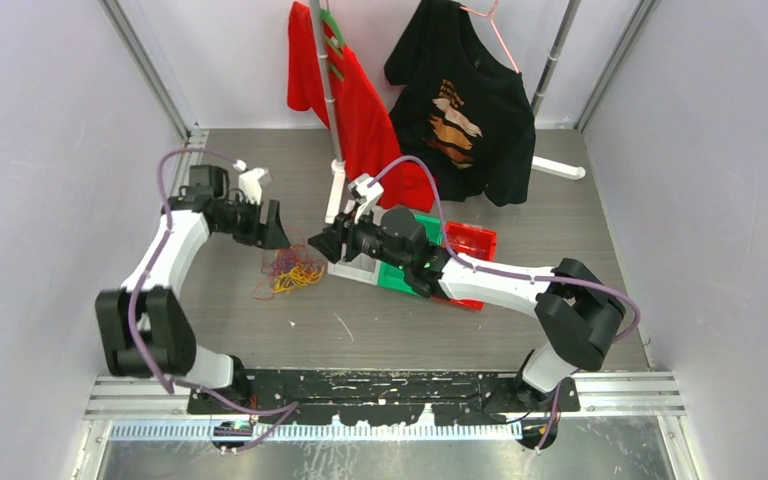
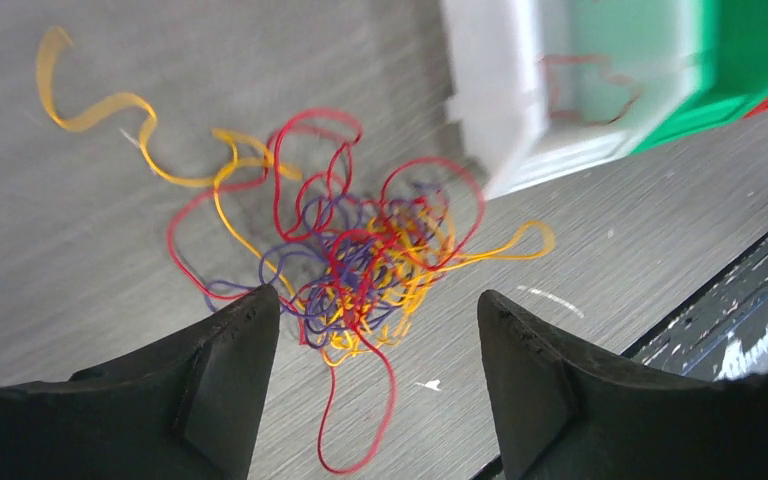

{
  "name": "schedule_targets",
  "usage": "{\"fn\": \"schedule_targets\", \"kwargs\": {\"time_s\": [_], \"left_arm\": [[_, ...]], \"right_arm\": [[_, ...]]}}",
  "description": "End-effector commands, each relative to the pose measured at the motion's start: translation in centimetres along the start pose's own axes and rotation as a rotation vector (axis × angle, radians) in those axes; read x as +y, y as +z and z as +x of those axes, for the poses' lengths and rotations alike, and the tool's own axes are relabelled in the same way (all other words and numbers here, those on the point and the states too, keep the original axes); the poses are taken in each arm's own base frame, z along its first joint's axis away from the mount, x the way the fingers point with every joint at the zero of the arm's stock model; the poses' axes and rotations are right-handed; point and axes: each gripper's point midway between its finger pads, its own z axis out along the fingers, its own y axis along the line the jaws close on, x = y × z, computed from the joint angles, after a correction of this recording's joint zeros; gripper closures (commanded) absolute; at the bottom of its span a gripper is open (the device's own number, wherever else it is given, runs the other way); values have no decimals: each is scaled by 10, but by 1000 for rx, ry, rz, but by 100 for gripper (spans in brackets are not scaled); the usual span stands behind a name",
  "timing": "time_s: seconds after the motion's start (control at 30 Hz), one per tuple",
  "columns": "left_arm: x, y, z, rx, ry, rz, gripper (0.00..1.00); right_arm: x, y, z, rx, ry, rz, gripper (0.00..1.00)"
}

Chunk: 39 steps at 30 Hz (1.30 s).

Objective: Untangle the cables
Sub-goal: Untie the cable.

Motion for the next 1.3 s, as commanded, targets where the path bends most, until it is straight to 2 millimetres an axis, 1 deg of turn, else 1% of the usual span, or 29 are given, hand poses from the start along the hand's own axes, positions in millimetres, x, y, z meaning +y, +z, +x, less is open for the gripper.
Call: {"fn": "schedule_targets", "kwargs": {"time_s": [0.0, 0.1, 0.2, 0.27, 0.37, 0.43, 0.47, 0.57, 0.63, 0.67, 0.77, 0.8, 0.9, 1.03, 1.1, 1.13, 1.17, 1.2, 1.23, 1.27], "left_arm": [[24, 28, 8, 19, -2, -18, 27], [32, 45, 8, 28, -29, -2, 27], [40, 58, 10, 32, -45, -3, 28], [42, 65, 11, 31, -52, 8, 30], [41, 72, 13, 24, -56, 41, 35], [43, 78, 14, 28, -60, 54, 42], [44, 80, 13, 28, -63, 58, 48], [40, 82, 5, 13, -87, 89, 72], [33, 78, -1, -2, -96, 116, 83], [30, 74, -5, -12, -96, 121, 88], [21, 59, -13, -27, -88, 112, 99], [18, 53, -16, -32, -86, 107, 100], [3, 27, -30, -59, -69, 102, 100], [-26, -17, -55, -121, -24, 96, 100], [-40, -39, -66, -152, 11, 98, 100], [-48, -49, -69, -161, 27, 104, 100], [-57, -58, -67, -155, 26, 115, 100], [-64, -67, -69, -163, 35, 121, 100], [-69, -73, -71, -167, 36, 123, 100], [-78, -84, -73, -184, 53, 125, 100]], "right_arm": [[16, -6, -36, -117, -43, -38, 48], [17, -3, -34, -112, -41, -48, 49], [18, -1, -33, -114, -31, -56, 52], [17, 0, -30, -109, -23, -60, 54], [18, 2, -27, -103, -12, -63, 57], [17, 3, -28, -105, -8, -63, 59], [18, 2, -28, -105, -8, -64, 61], [17, 2, -28, -104, -8, -64, 67], [17, 2, -27, -97, -6, -62, 69], [16, 2, -26, -94, -9, -59, 69], [15, 2, -27, -95, -15, -52, 68], [15, 2, -26, -95, -18, -50, 67], [14, 3, -27, -97, -32, -49, 59], [14, 4, -28, -104, -47, -49, 55], [13, 5, -31, -113, -49, -44, 51], [14, 6, -32, -117, -51, -45, 49], [14, 7, -32, -117, -54, -45, 48], [14, 7, -35, -123, -57, -47, 45], [17, 7, -36, -126, -66, -53, 42], [18, 7, -38, -133, -75, -53, 41]]}}
